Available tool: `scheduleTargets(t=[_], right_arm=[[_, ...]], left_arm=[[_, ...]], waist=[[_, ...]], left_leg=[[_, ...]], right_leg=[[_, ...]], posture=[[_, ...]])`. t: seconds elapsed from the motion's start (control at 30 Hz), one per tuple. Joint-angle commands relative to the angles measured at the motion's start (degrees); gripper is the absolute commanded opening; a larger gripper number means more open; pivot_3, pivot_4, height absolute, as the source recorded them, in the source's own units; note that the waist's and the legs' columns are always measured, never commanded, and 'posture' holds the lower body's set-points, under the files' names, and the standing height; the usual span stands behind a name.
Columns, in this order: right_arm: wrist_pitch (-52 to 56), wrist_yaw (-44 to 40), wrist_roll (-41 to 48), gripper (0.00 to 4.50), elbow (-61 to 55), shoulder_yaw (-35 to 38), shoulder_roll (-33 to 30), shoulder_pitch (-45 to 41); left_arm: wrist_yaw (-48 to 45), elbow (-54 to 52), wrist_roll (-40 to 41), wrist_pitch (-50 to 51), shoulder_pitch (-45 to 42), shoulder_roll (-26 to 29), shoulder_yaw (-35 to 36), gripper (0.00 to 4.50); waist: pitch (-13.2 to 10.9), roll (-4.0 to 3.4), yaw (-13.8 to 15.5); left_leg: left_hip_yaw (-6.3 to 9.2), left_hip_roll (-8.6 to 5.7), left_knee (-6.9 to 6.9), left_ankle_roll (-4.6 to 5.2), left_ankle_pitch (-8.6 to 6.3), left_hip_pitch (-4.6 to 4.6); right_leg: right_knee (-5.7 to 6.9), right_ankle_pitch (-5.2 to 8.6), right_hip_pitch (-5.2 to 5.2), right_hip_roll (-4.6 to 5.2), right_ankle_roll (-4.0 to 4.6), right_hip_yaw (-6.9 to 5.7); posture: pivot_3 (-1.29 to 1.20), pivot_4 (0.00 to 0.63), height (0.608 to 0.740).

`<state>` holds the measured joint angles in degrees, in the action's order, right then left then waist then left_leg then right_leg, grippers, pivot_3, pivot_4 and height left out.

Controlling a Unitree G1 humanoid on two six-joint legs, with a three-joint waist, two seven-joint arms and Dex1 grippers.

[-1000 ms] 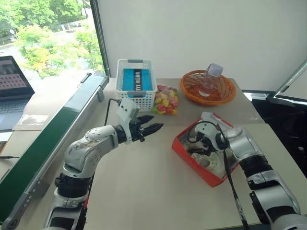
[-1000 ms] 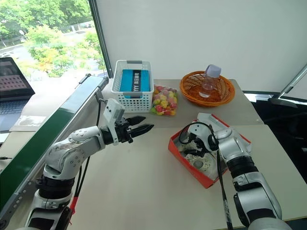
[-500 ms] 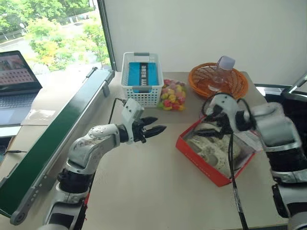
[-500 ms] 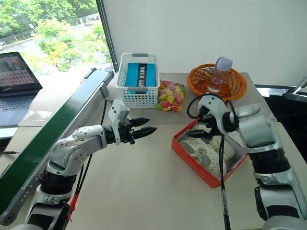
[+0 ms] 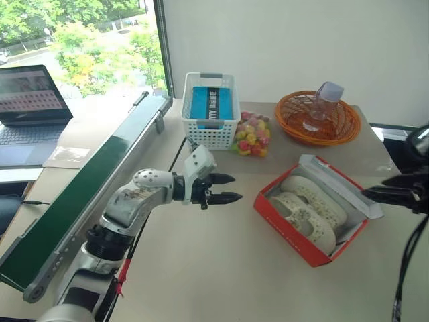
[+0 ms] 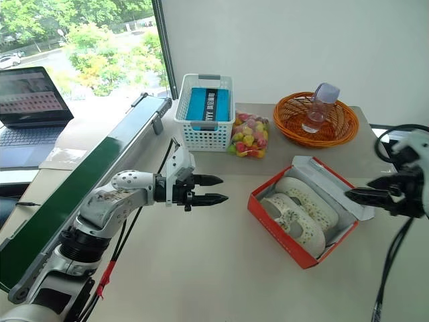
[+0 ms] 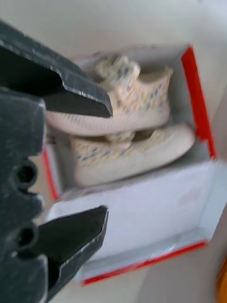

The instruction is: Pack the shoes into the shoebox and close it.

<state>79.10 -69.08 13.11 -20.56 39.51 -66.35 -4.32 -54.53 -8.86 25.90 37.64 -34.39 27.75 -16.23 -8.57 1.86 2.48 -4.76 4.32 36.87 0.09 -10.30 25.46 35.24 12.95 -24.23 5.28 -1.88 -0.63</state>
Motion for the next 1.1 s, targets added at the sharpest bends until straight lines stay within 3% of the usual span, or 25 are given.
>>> scheduleTargets(t=[0.03, 0.17, 0.23, 0.6, 1.1], right_arm=[[-3.7, 2.2, -2.5, 2.07, -1.9, 10.0, 3.4, 10.2], [-7.0, 4.8, -1.3, 0.67, -1.2, 13.8, 11.9, 20.3], [-9.1, 7.1, -0.4, 0.10, 0.8, 13.4, 14.2, 20.3], [-35.6, 19.4, -1.6, 0.10, 21.2, -2.3, 23.4, 13.8], [-66.0, 27.1, -3.6, 0.10, 55.0, -13.0, 23.3, -3.3]], left_arm=[[-2.6, 0.5, -1.5, -2.6, -2.2, -0.2, -1.1, 2.76], [-3.9, 0.7, -2.0, -3.0, -3.2, -0.7, -1.1, 2.76], [-4.4, 0.1, -2.3, -3.2, -2.9, -0.2, -1.2, 2.76], [-2.4, -10.2, 0.1, 3.0, -0.7, 4.4, 2.8, 2.76], [2.6, -18.3, 4.8, 12.5, 0.6, 8.8, 7.7, 2.76]], waist=[[0.0, 0.01, 0.0], [0.0, 0.04, -0.2], [0.0, 0.01, -0.6], [-0.1, -0.04, -2.6], [-0.1, -0.02, -3.2]], left_leg=[[0.01, 0.00, 0.03, 0.00, 0.00, 0.01], [0.03, -0.04, 0.15, 0.07, 0.05, 0.00], [0.07, -0.04, 0.17, 0.06, 0.06, -0.04], [0.20, -0.56, 0.20, 0.17, 0.16, -0.42], [0.01, -0.61, 0.18, 0.20, 0.18, -0.68]], right_leg=[[-0.01, 0.01, 0.02, 0.00, -0.01, 0.01], [0.00, 0.23, 0.07, 0.00, -0.23, 0.12], [0.02, 0.24, 0.10, -0.01, -0.22, 0.10], [0.44, 0.11, -0.02, -0.09, -0.25, 0.98], [0.58, 0.12, 0.08, -0.21, -0.33, 1.38]], posture=[[0.00, 0.150, 0.740], [0.00, 0.150, 0.740], [0.00, 0.150, 0.740], [0.00, 0.150, 0.740], [0.00, 0.150, 0.740]])
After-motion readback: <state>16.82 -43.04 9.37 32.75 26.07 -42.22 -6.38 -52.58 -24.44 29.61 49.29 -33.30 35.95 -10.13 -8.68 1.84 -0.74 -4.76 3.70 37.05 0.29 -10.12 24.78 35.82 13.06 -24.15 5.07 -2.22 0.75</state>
